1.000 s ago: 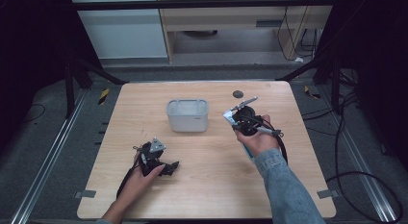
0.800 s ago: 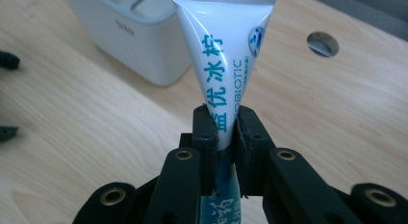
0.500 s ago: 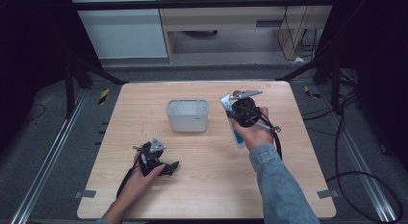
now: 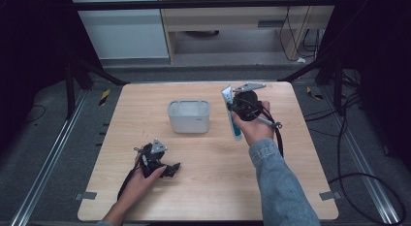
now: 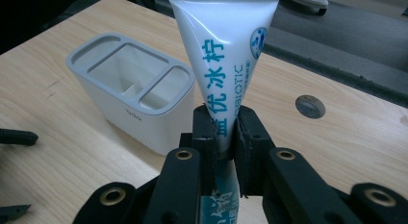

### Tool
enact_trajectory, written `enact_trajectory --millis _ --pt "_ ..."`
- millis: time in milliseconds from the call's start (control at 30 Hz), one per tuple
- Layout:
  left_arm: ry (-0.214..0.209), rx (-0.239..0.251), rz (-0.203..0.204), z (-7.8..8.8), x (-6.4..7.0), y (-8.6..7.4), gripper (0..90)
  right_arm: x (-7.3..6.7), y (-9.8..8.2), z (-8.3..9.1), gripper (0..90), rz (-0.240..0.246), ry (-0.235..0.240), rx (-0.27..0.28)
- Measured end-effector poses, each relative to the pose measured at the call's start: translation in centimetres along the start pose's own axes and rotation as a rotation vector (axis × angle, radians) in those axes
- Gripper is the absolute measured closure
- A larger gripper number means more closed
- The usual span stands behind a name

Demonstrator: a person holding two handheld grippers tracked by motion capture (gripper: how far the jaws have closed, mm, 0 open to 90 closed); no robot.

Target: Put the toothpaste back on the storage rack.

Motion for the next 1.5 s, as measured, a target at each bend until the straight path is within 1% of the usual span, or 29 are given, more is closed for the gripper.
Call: enact_trajectory --millis 67,133,233,433,600,867,1200,1267,1333,1433,1500 --pt "0.000 0.000 0.000 0.0 0.0 0.0 0.0 0.2 0.4 0.1 80.4 0.004 -0.001 0.016" --pt "0.000 0.000 0.000 0.0 0.0 0.0 0.0 0.4 0.8 0.2 80.4 -0.007 0.003 0.031" --pt "0.001 0.000 -0.003 0.0 0.0 0.0 0.0 0.5 1.4 0.4 80.5 -0.008 -0.007 0.048" --pt "0.001 0.000 -0.003 0.0 0.0 0.0 0.0 0.3 2.2 0.6 80.5 -0.017 -0.003 0.090" --pt "0.001 0.000 -0.003 0.0 0.0 0.0 0.0 0.2 2.6 0.4 80.5 -0.029 -0.004 0.106" --pt "0.001 0.000 -0.002 0.0 0.0 0.0 0.0 0.2 3.2 0.4 80.5 -0.026 0.000 0.122" --pt "0.001 0.000 -0.003 0.0 0.0 0.0 0.0 0.2 3.9 0.6 80.5 -0.045 -0.013 0.159" --pt "0.001 0.000 -0.003 0.0 0.0 0.0 0.0 0.1 4.0 0.7 80.5 -0.052 -0.012 0.172" --pt "0.001 0.000 -0.003 0.0 0.0 0.0 0.0 -0.1 4.1 0.7 80.4 -0.053 -0.009 0.167" --pt "0.001 0.000 -0.003 0.0 0.0 0.0 0.0 -0.4 4.4 0.8 80.4 -0.045 -0.021 0.172" --pt "0.001 0.000 -0.003 0.0 0.0 0.0 0.0 -0.5 4.7 1.0 80.4 -0.047 -0.023 0.183"
Point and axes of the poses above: each handheld gripper's, and its own axes: z roughly backward along the jaws, y roughly out of its top, x roughly to its right, the point moved 4 cm from there along -z, roughly forward along the jaws, and after that the axes turned 11 degrees about -x, right-handed, at the moved point
